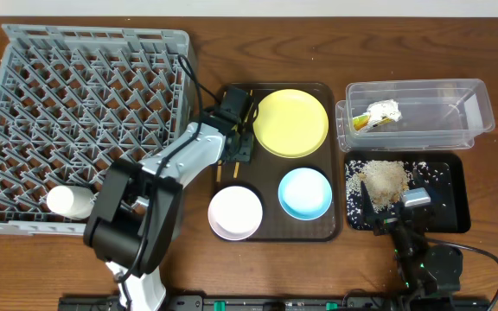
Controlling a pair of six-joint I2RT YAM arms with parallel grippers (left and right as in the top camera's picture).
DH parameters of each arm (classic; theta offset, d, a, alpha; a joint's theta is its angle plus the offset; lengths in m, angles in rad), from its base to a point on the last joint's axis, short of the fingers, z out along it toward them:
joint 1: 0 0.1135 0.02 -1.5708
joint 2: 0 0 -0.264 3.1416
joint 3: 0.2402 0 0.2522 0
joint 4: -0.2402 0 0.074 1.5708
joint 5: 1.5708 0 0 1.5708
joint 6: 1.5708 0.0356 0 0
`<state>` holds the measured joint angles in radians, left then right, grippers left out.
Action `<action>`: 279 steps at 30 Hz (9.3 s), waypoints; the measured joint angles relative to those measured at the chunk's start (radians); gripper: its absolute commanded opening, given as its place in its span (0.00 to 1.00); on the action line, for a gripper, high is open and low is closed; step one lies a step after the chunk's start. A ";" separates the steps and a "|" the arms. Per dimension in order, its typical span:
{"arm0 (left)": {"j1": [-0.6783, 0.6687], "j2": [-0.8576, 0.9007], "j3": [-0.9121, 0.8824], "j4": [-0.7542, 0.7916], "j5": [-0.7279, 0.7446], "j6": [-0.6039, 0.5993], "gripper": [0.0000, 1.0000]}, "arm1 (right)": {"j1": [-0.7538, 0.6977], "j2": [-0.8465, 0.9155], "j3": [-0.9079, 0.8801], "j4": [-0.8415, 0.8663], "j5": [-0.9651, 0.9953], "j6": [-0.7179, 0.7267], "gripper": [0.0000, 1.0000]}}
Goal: Sort waste into correct bins and load items into the dishwasher
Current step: 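Grasp a wooden chopstick on the brown tray with the left gripper, then carry the chopstick left and drop it into the dish rack, then grasp the second wooden chopstick on the tray with the left gripper, then carry the second chopstick into the dish rack and release, then reach the left gripper to the light-blue bowl and grasp its rim, then carry the blue bowl left and set it in the dish rack, then reach back to the tray and grasp the pink-white bowl rim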
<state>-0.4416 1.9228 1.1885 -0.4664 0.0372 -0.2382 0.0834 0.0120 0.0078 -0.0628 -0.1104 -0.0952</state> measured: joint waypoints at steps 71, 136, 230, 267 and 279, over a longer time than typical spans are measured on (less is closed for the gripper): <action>0.079 -0.072 0.046 -0.102 0.025 0.064 0.48 | 0.000 0.000 0.000 0.000 0.000 0.000 0.99; 0.128 -0.376 0.085 -0.358 -0.356 0.049 0.08 | 0.000 0.000 0.000 0.000 0.000 0.000 0.99; 0.423 -0.539 0.116 -0.470 0.051 -0.078 0.08 | 0.000 0.000 0.000 0.000 0.000 0.000 0.99; 0.134 -0.120 0.114 -0.473 -1.236 -0.077 0.08 | 0.000 0.000 0.000 0.000 0.000 0.000 0.99; 0.118 -0.111 0.113 -0.473 -1.299 -0.072 0.08 | 0.000 0.000 0.000 0.000 0.000 0.000 0.99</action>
<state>-0.3233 1.8114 1.3018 -0.9398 -1.2617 -0.3099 0.0834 0.0120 0.0078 -0.0628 -0.1104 -0.0952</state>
